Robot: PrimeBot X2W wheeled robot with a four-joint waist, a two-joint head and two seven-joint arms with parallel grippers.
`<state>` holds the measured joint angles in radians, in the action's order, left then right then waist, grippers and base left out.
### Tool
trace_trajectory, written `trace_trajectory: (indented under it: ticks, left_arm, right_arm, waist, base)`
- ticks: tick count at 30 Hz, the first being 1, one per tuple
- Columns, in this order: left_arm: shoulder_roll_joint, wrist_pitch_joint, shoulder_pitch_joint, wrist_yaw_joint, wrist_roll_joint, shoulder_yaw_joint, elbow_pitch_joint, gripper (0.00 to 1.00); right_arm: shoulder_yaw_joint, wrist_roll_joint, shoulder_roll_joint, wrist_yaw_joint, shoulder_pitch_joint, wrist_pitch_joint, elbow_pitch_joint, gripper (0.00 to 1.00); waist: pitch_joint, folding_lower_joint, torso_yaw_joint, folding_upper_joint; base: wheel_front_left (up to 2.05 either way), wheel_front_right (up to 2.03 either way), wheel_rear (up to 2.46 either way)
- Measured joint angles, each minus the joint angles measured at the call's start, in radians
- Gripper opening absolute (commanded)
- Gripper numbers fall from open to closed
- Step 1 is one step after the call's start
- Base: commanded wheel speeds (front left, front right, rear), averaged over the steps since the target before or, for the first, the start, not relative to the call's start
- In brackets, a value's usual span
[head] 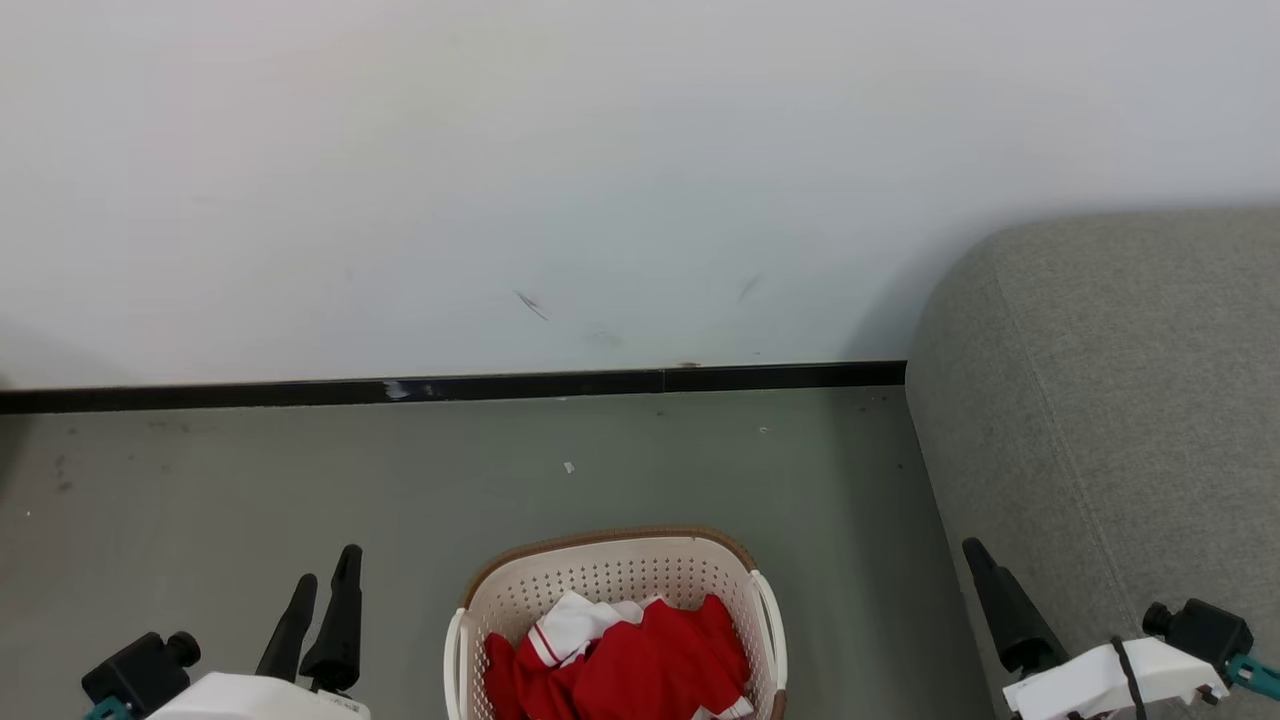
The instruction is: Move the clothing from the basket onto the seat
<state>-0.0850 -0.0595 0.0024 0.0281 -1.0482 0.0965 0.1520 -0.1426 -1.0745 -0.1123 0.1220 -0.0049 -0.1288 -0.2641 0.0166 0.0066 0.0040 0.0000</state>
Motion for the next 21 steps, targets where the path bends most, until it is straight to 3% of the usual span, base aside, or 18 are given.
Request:
trace_trajectory:
  ticks: [12, 21]
  left_arm:
    - [-0.021, -0.041, 0.023, -0.052, 0.214, 0.052, -0.012, 1.00]
    - [-0.034, -0.075, 0.038, -0.080, 0.356, 0.089, -0.019, 1.00]
  right_arm:
    - [0.005, 0.227, 0.019, 0.000, 0.001, -0.027, -0.002, 1.00]
    - [0.007, 0.398, 0.029, 0.001, 0.015, -0.041, -0.003, 1.00]
  waist:
    - [0.005, -0.0047, 0.000, 0.0000]
    - [0.012, -0.0056, 0.003, 0.0000]
  base:
    - [0.00, 0.00, 0.00]
    - [0.00, 0.00, 0.00]
